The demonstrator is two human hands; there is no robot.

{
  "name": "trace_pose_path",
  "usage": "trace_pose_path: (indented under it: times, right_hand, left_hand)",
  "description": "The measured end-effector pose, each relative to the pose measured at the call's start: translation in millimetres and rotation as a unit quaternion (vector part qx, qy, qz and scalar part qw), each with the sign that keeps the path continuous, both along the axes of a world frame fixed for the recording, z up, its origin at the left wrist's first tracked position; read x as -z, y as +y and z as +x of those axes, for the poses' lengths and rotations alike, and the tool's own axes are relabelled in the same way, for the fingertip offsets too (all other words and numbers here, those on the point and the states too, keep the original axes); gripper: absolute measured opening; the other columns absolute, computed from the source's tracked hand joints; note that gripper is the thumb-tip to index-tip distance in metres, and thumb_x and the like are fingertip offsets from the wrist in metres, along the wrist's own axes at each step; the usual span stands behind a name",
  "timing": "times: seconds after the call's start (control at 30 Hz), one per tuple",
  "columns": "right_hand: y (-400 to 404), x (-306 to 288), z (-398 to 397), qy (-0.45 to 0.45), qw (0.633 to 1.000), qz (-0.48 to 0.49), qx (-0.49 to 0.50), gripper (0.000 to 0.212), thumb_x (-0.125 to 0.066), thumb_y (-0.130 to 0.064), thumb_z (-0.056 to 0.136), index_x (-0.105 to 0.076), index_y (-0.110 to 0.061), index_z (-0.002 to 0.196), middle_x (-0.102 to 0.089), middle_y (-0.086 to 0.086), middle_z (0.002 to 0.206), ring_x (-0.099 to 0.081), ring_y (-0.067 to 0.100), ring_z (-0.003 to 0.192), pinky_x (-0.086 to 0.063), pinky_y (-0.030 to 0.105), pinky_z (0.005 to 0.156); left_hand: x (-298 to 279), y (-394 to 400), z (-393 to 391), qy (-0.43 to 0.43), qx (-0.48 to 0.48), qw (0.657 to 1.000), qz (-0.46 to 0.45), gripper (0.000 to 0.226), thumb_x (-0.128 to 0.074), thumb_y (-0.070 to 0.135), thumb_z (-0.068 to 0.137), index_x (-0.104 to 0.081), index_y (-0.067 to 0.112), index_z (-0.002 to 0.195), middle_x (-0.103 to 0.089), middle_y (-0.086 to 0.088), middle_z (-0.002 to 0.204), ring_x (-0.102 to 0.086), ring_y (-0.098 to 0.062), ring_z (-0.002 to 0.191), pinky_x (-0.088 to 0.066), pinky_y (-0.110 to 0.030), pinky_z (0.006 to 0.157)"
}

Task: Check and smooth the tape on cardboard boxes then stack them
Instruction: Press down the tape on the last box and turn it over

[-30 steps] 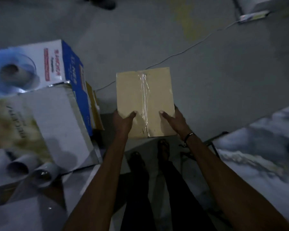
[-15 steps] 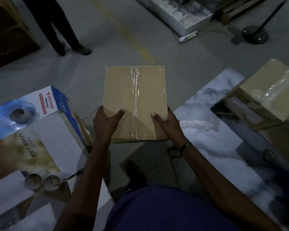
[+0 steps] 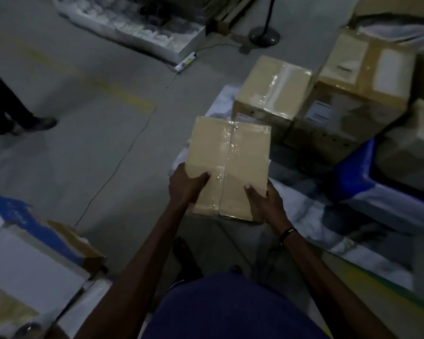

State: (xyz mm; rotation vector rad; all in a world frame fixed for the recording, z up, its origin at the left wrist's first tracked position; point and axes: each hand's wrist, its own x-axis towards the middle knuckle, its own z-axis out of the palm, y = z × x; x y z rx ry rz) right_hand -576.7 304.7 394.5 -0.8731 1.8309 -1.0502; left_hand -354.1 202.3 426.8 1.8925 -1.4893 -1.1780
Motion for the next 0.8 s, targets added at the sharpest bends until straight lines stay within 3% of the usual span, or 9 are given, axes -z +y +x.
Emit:
trace_pose_path:
  times: [0.23,0.37,0.43,0.53,0.6,0.67,0.73,0.8]
  right_hand:
    - [37.2,24.0,-64.2,-0.011,0.994,0.024,0.101,0.059,-0.073,-0.06,0.085,-0.06,-0.027,0.133,-0.071,-0.008,0.119,-0.066,0.013,0.11,-0.056,0.037,0.097]
    - [34.9,19.7,-78.6,-0.036,0.989,0.029,0.142,0.048,-0.076,-0.039,0.091,-0.061,-0.019,0.131,-0.07,-0.005,0.114,-0.066,0.01,0.103,-0.052,0.011,0.076]
    - [31.3,20.3,-83.4,-0.036,0.988,0.029,0.151,0.042,-0.076,-0.03,0.092,-0.063,-0.013,0.128,-0.07,-0.001,0.114,-0.067,0.012,0.102,-0.049,0.006,0.072]
    - [25.7,21.6,-86.0,-0.021,0.985,0.041,0.164,0.035,-0.076,-0.027,0.092,-0.061,-0.018,0.122,-0.069,0.002,0.115,-0.064,-0.001,0.093,-0.047,0.002,0.071]
    - [20.8,23.6,-87.6,-0.003,0.985,0.057,0.165,0.047,-0.078,-0.031,0.09,-0.06,-0.015,0.13,-0.068,0.001,0.119,-0.067,0.009,0.103,-0.048,0.005,0.077]
    - [15.9,25.3,-89.6,0.051,0.984,0.057,0.159,0.065,-0.081,-0.032,0.087,-0.052,-0.015,0.143,-0.065,0.003,0.128,-0.063,0.017,0.116,-0.05,0.017,0.089]
    - [8.1,22.9,-88.9,0.167,0.974,0.054,0.143,0.074,-0.081,-0.028,0.086,-0.044,-0.016,0.149,-0.056,0.008,0.141,-0.054,0.021,0.127,-0.043,0.027,0.101]
    - [-4.2,13.1,-81.7,0.263,0.958,0.046,0.104,0.071,-0.077,-0.026,0.089,-0.044,-0.017,0.151,-0.048,0.009,0.152,-0.043,0.023,0.139,-0.034,0.033,0.113]
  left_hand:
    - [22.7,-4.9,-83.9,0.0,0.113,0.993,0.026,0.075,-0.083,0.058,0.07,-0.06,0.019,0.13,-0.069,-0.003,0.125,-0.065,-0.024,0.113,-0.054,-0.035,0.093]
    - [40.9,-19.3,-103.6,0.025,0.155,0.987,0.028,0.077,-0.081,0.066,0.067,-0.06,0.024,0.128,-0.07,0.001,0.121,-0.067,-0.021,0.108,-0.061,-0.047,0.087]
    - [39.9,-23.6,-109.8,0.035,0.185,0.982,0.028,0.068,-0.083,0.055,0.076,-0.059,0.021,0.129,-0.068,0.002,0.117,-0.067,-0.019,0.106,-0.062,-0.043,0.084]
    - [39.9,-34.5,-115.4,0.019,0.211,0.977,0.011,0.065,-0.082,0.049,0.081,-0.058,0.015,0.131,-0.068,-0.003,0.121,-0.064,-0.018,0.11,-0.053,-0.032,0.087]
    - [39.1,-40.5,-118.4,0.01,0.225,0.974,0.024,0.071,-0.082,0.048,0.081,-0.053,0.012,0.135,-0.065,-0.007,0.127,-0.062,-0.022,0.115,-0.052,-0.033,0.089]
    - [39.2,-44.8,-120.7,-0.047,0.255,0.966,-0.011,0.084,-0.082,0.049,0.08,-0.042,0.011,0.143,-0.057,-0.013,0.137,-0.056,-0.032,0.124,-0.051,-0.045,0.098]
    - [36.5,-46.4,-126.3,-0.14,0.305,0.935,-0.11,0.092,-0.079,0.05,0.08,-0.033,0.014,0.152,-0.041,-0.015,0.151,-0.039,-0.035,0.135,-0.04,-0.051,0.108]
    - [28.9,-48.5,-137.1,-0.162,0.382,0.888,-0.2,0.086,-0.079,0.044,0.082,-0.037,0.021,0.154,-0.036,-0.013,0.157,-0.032,-0.033,0.141,-0.032,-0.05,0.113]
